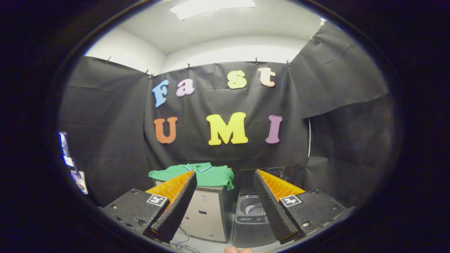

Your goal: Put the clothes into the washing machine and then close the washing machine lid.

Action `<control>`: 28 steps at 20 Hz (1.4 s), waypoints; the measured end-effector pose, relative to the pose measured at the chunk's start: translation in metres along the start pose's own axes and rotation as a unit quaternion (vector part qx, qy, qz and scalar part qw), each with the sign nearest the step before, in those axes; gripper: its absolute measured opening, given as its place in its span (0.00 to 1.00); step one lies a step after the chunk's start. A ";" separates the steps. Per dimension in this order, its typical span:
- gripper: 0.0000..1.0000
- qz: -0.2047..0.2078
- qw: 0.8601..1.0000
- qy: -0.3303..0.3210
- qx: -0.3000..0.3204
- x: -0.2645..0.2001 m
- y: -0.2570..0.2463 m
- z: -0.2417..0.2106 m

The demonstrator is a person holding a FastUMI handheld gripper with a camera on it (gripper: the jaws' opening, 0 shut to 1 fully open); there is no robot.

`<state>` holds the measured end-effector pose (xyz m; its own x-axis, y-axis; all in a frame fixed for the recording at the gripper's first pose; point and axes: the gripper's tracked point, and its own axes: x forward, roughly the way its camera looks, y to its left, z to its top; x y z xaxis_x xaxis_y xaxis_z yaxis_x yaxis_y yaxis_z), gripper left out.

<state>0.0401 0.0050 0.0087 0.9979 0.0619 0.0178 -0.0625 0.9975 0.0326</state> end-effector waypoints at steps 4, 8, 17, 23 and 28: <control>1.00 0.008 1.000 -0.009 -0.005 0.013 0.008 0.009; 1.00 0.013 1.000 -0.015 -0.008 0.025 0.023 0.016; 1.00 -0.005 1.000 -0.011 -0.007 0.058 0.070 0.028; 1.00 -0.018 1.000 0.021 0.004 0.101 0.112 0.033; 1.00 0.012 0.995 0.096 0.014 0.159 0.154 0.030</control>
<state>0.1890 0.1675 0.0465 0.9805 0.0932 -0.1732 -0.0834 0.9945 0.0625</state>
